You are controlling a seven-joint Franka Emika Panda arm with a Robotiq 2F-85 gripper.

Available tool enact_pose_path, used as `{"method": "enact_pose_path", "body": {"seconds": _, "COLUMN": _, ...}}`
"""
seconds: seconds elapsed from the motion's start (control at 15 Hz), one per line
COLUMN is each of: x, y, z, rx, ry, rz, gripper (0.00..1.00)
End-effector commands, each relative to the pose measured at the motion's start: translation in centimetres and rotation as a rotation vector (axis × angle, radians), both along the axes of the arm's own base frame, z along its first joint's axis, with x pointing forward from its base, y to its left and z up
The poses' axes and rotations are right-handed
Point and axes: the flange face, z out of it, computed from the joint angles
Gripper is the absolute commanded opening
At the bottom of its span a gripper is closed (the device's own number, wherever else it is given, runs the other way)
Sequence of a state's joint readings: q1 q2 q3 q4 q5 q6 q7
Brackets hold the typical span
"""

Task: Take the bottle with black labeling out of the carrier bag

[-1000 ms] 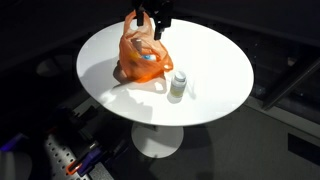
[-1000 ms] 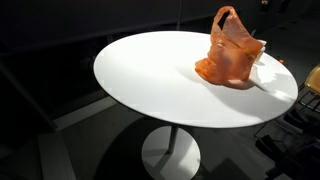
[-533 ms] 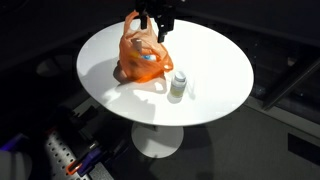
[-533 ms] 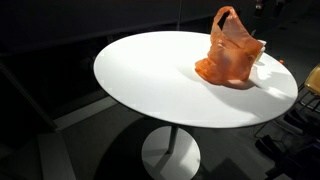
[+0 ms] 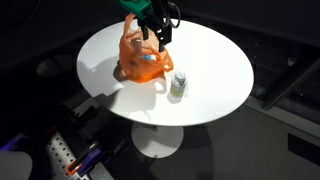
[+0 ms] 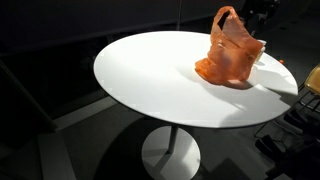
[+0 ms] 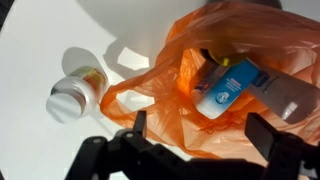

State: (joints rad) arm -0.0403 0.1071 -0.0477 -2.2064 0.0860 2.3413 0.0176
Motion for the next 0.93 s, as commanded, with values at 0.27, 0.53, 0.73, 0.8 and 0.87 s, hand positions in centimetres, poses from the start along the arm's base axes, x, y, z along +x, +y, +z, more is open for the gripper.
{"method": "enact_pose_path", "body": {"seconds": 0.27, "x": -1.3, "y": 2.9, "z": -1.9, "rx": 0.01, "ry": 0.014, "rz": 0.048, "gripper": 1.0}}
{"method": "enact_pose_path", "body": {"seconds": 0.53, "x": -2.2, "y": 4.1, "z": -2.9, "rx": 0.013, "ry": 0.031, "rz": 0.072, "gripper": 1.0}}
{"method": "enact_pose_path", "body": {"seconds": 0.73, "x": -2.9, "y": 5.0, "z": -3.8, "rx": 0.028, "ry": 0.048, "rz": 0.091, "gripper": 1.0}}
{"method": "enact_pose_path", "body": {"seconds": 0.8, "x": -3.1, "y": 5.3, "z": -4.0, "rx": 0.028, "ry": 0.054, "rz": 0.097, "gripper": 1.0}}
{"method": "enact_pose_path", "body": {"seconds": 0.87, "x": -3.3, "y": 5.6, "z": -4.1, "rx": 0.029, "ry": 0.062, "rz": 0.101, "gripper": 1.0}}
